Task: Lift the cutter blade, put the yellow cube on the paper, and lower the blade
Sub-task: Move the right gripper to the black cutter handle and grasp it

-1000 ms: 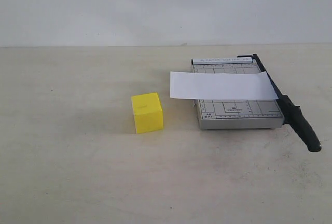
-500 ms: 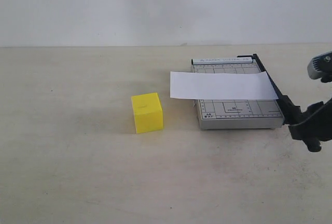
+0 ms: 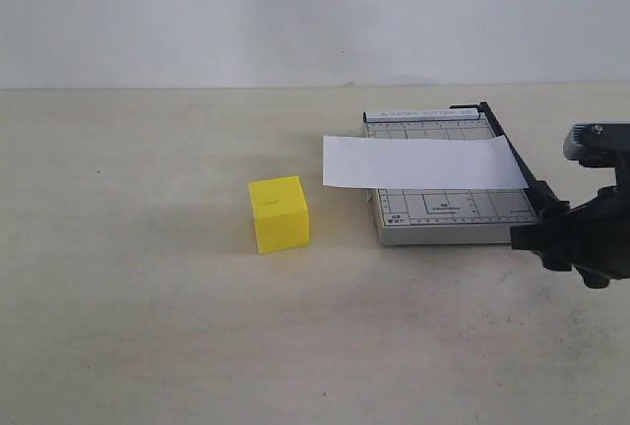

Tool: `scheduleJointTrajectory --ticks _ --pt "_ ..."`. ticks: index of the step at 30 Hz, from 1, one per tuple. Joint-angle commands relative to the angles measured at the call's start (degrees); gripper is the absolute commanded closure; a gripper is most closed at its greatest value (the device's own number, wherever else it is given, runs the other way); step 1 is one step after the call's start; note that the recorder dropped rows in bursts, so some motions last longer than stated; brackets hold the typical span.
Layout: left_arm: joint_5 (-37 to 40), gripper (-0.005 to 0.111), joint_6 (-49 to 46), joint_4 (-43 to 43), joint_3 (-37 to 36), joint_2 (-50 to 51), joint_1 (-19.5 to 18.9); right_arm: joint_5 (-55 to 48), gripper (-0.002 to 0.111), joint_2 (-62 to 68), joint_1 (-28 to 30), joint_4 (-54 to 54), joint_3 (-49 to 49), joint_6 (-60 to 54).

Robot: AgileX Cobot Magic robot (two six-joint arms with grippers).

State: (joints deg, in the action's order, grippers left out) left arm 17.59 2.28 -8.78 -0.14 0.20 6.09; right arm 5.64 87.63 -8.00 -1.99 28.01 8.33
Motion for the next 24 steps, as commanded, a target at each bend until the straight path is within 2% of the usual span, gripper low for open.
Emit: scheduleJointTrajectory --ticks 1,4,7,10,18,24 --pt "-0.69 0.102 -0.17 0.22 0.14 -0.2 -0.21 2.3 0.049 4.29 -0.24 0.19 0.42 1.81" --pt "-0.69 0.102 -0.17 0.22 0.14 -0.2 -0.21 1.38 0.054 5.51 -0.24 0.19 0.42 1.81" --pt "-0.69 0.102 -0.17 0.22 0.14 -0.2 -0.21 0.65 0.077 5.51 -0.24 0.19 0.42 1.81" --pt "-0.69 0.102 -0.17 0.22 0.14 -0.2 -0.21 0.55 0.108 5.51 -0.24 0.19 0.42 1.81" --pt "-0.69 0.102 -0.17 0.22 0.14 -0.2 -0.21 -0.05 0.108 4.28 -0.24 0.19 0.65 1.7" --pt "-0.69 0.102 -0.17 0.22 0.14 -0.2 -0.21 2.59 0.108 -3.95 -0.24 0.19 0.78 1.59"
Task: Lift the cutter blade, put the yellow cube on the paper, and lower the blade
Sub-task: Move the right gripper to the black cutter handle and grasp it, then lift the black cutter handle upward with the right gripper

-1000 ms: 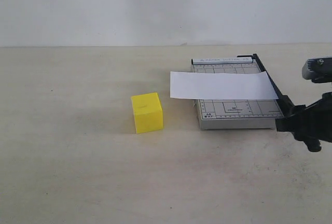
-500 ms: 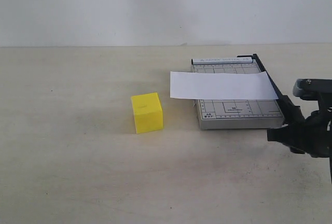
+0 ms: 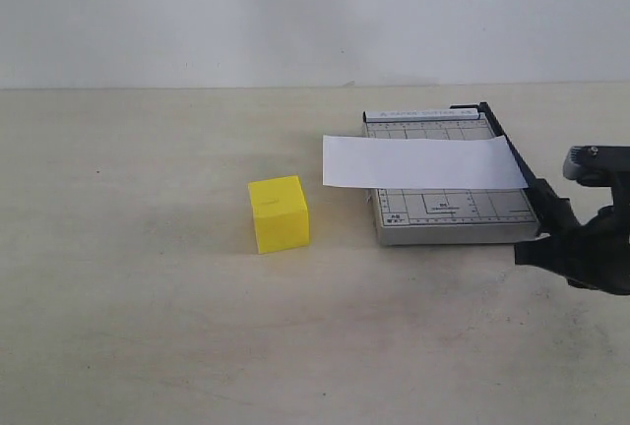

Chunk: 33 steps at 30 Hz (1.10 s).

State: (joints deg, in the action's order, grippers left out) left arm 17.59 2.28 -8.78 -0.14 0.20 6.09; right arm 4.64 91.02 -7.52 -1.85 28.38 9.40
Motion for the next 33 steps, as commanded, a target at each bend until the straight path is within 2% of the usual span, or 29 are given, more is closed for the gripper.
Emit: scheduleJointTrajectory --ticks 1,9,16,24,33 --pt "-0.69 0.102 -0.17 0.22 0.14 -0.2 -0.21 4.46 0.108 -8.76 -0.72 0.05 0.41 0.52" --pt "-0.69 0.102 -0.17 0.22 0.14 -0.2 -0.21 10.81 0.108 -19.28 -0.72 0.05 1.06 0.52" --pt "-0.69 0.102 -0.17 0.22 0.14 -0.2 -0.21 11.11 0.108 -19.99 -0.72 0.05 2.03 0.3" --pt "-0.69 0.102 -0.17 0.22 0.14 -0.2 -0.21 20.65 0.108 -19.99 -0.72 0.05 2.03 -1.45" --pt "-0.69 0.102 -0.17 0.22 0.14 -0.2 -0.21 14.22 0.107 -19.99 -0.72 0.05 2.03 -1.55"
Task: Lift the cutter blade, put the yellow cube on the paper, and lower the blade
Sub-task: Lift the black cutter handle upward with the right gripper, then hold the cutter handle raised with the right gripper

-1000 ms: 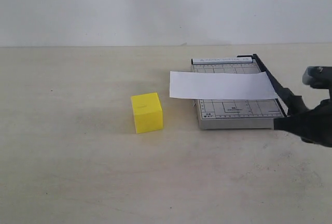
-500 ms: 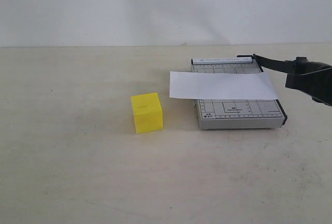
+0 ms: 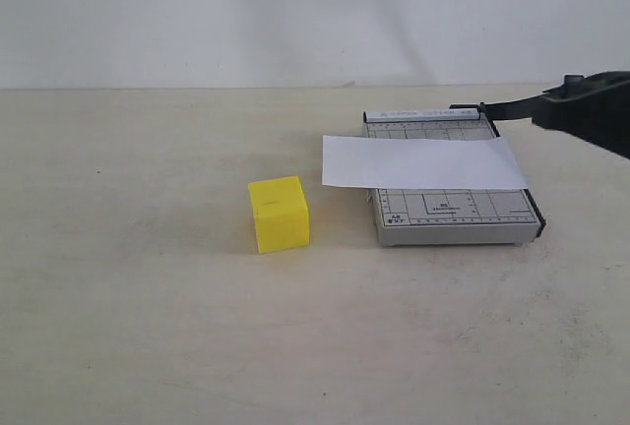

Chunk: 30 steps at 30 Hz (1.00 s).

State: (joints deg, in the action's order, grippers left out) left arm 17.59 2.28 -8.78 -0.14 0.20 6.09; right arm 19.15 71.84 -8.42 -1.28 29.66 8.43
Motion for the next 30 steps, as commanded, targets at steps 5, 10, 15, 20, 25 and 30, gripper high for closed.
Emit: scheduleJointTrajectory --ticks 5,10,15,20,25,30 --pt "-0.69 0.102 -0.17 0.22 0.14 -0.2 -0.21 -4.48 0.08 -1.53 0.18 -0.52 0.74 -0.58" --pt "-0.69 0.102 -0.17 0.22 0.14 -0.2 -0.21 -9.62 0.07 -9.7 0.18 -0.52 0.74 -0.4" --pt "-0.69 0.102 -0.17 0.22 0.14 -0.2 -0.21 -23.04 0.074 -30.43 0.18 -0.52 0.74 -0.4" --pt "-0.69 0.102 -0.17 0.22 0.14 -0.2 -0.21 -43.1 0.109 -47.27 0.18 0.33 -3.7 0.46" --pt "-1.34 0.102 -0.17 0.22 0.14 -0.2 -0.21 -21.38 0.109 -59.97 0.18 3.31 -17.11 0.46" --pt "-1.32 0.102 -0.17 -1.43 0.14 -0.2 -0.21 -15.5 0.109 -58.87 0.18 5.69 -28.25 0.46"
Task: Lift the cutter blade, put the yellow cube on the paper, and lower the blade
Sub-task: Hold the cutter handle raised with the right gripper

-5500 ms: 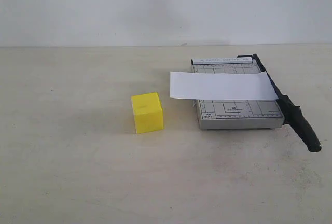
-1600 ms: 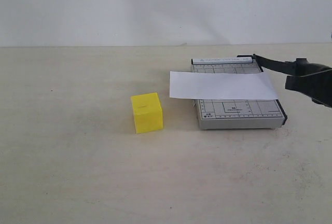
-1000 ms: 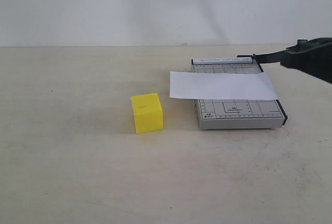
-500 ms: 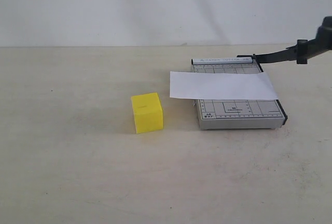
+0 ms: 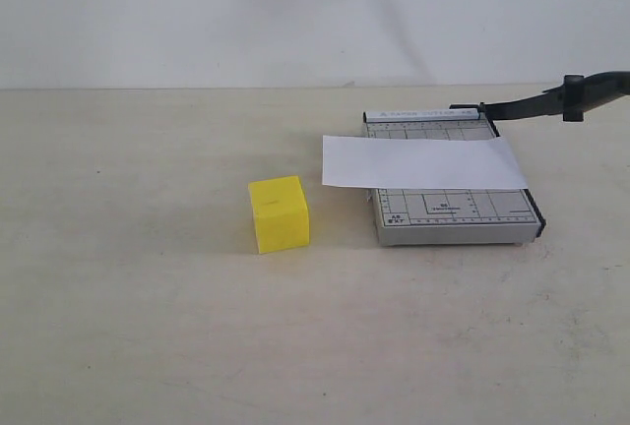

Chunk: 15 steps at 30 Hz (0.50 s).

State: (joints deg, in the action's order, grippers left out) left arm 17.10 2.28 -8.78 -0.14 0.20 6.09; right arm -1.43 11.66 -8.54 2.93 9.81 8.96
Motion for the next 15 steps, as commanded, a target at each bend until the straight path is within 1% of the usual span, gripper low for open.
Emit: scheduleJointTrajectory --ticks 1,2,3,4,8,10,13,15 --pt "-0.95 0.102 -0.17 -2.85 0.14 -0.2 -0.21 5.77 0.109 2.36 0.3 1.48 -9.81 -0.08" --pt "-1.08 0.102 -0.17 -4.07 0.14 -0.2 -0.21 6.06 0.109 3.73 0.3 1.48 -9.81 0.04" --pt "-1.53 0.102 -0.17 -4.84 0.14 -0.2 -0.21 -0.1 0.109 5.05 0.3 1.48 -9.81 0.04" --pt "-2.35 0.102 -0.17 -5.95 0.14 -0.2 -0.21 -2.86 0.109 6.47 0.3 1.48 -9.81 -0.2" --pt "-5.41 0.102 -0.17 -10.26 0.14 -0.2 -0.21 0.71 0.109 10.13 0.0 1.48 -9.81 -0.09" --pt "-7.07 0.102 0.09 -17.21 0.14 -0.2 -0.21 2.41 0.109 10.97 0.0 1.48 -9.81 -1.86" --pt "-8.03 0.102 0.67 -26.71 0.14 -0.2 -0.21 2.08 0.109 11.34 0.0 1.48 -9.81 -1.99" --pt "-8.03 0.102 0.47 -27.8 0.14 -0.2 -0.21 1.83 0.109 11.34 0.0 1.48 -9.81 -1.99"
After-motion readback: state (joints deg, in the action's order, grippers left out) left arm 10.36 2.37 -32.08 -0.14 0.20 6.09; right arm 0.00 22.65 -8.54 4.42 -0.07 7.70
